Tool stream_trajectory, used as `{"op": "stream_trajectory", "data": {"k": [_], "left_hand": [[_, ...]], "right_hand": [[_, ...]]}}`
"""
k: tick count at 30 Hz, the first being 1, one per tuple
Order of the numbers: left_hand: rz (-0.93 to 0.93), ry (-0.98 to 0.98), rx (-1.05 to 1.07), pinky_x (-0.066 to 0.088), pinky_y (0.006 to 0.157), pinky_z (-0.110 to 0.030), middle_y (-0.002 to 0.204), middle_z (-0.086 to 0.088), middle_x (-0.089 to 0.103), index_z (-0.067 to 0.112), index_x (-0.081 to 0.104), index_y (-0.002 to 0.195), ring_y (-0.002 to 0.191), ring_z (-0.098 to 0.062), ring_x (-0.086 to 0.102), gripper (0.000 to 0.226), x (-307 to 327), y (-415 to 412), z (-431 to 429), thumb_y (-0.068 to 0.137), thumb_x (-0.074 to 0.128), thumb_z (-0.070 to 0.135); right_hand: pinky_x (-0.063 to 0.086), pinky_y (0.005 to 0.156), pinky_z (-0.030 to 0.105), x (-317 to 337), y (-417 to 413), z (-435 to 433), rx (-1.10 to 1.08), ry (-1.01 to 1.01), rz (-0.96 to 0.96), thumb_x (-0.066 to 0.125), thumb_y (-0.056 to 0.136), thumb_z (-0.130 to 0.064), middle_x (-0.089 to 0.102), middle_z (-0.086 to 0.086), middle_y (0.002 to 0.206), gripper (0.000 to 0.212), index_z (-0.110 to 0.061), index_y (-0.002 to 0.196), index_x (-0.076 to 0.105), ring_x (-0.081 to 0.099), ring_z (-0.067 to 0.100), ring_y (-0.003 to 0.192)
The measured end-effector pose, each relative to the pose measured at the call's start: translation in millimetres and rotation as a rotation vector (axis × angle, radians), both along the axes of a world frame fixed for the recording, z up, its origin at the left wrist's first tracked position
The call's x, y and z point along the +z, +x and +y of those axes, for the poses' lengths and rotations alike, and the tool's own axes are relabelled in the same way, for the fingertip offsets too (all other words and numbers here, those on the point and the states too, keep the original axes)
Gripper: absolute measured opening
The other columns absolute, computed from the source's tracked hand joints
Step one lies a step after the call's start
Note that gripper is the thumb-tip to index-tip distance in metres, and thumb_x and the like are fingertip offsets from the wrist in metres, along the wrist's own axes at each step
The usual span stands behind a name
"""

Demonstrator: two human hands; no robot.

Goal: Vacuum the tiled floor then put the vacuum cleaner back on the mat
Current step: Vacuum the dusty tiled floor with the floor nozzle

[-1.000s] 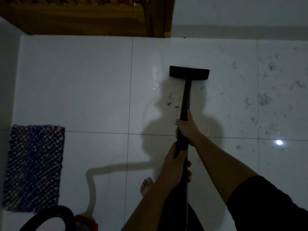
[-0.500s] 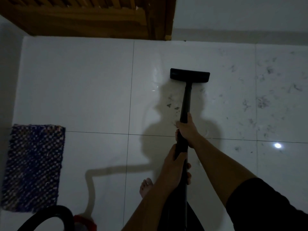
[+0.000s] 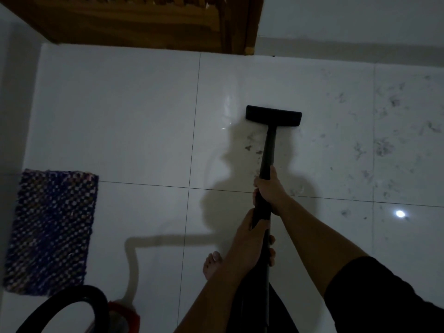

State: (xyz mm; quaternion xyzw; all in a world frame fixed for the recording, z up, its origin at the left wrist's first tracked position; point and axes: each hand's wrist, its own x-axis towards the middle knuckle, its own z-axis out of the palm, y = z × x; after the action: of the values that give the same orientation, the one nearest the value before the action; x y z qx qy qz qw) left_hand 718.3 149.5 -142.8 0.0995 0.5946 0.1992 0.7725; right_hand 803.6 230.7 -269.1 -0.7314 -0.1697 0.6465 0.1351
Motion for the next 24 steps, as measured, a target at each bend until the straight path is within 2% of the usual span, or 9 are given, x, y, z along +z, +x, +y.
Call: {"op": "stream_trajectory", "data": {"k": [3, 9, 16, 24], "left_hand": [[-0.003, 0.006, -0.002, 0.042, 0.038, -0.023, 0.068, -0.009, 0.049, 0.028, 0.05, 0.119, 0.041, -0.015, 0.046, 0.026, 0.9, -4.4, -2.0, 0.099, 0.041, 0.015], [-0.003, 0.012, 0.001, 0.041, 0.038, -0.023, 0.067, -0.009, 0.046, 0.034, 0.052, 0.103, 0.04, -0.016, 0.044, 0.024, 0.2, -9.1, -15.2, 0.098, 0.042, 0.014], [-0.006, 0.018, 0.007, 0.041, 0.037, -0.021, 0.065, -0.009, 0.045, 0.021, 0.045, 0.127, 0.04, -0.016, 0.044, 0.031, 0.4, -17.5, -25.9, 0.098, 0.04, 0.012], [-0.025, 0.03, -0.009, 0.041, 0.036, -0.02, 0.069, -0.011, 0.045, 0.018, 0.042, 0.134, 0.04, -0.015, 0.044, 0.036, 4.7, -28.9, -44.9, 0.098, 0.04, 0.012]], "right_hand": [[0.047, 0.046, 0.031, -0.8, -3.7, -2.7, 0.012, -0.004, -0.014, 0.05, 0.09, -0.002, 0.05, 0.011, 0.075, 0.071, -0.03, 0.148, 0.021, 0.05, 0.02, 0.044], [0.046, 0.047, 0.032, 0.8, -9.7, -15.6, -0.025, 0.031, -0.008, 0.05, 0.091, -0.003, 0.05, 0.008, 0.059, 0.07, -0.031, 0.149, 0.02, 0.048, 0.02, 0.043], [0.043, 0.042, 0.029, 3.3, -17.4, -27.2, -0.029, -0.002, 0.02, 0.049, 0.092, -0.002, 0.048, 0.01, 0.059, 0.077, -0.036, 0.151, 0.012, 0.048, 0.021, 0.044], [0.043, 0.046, 0.03, 7.2, -26.8, -47.2, -0.073, 0.009, 0.004, 0.049, 0.091, -0.002, 0.048, 0.009, 0.057, 0.07, -0.032, 0.148, 0.022, 0.046, 0.019, 0.043]]}}
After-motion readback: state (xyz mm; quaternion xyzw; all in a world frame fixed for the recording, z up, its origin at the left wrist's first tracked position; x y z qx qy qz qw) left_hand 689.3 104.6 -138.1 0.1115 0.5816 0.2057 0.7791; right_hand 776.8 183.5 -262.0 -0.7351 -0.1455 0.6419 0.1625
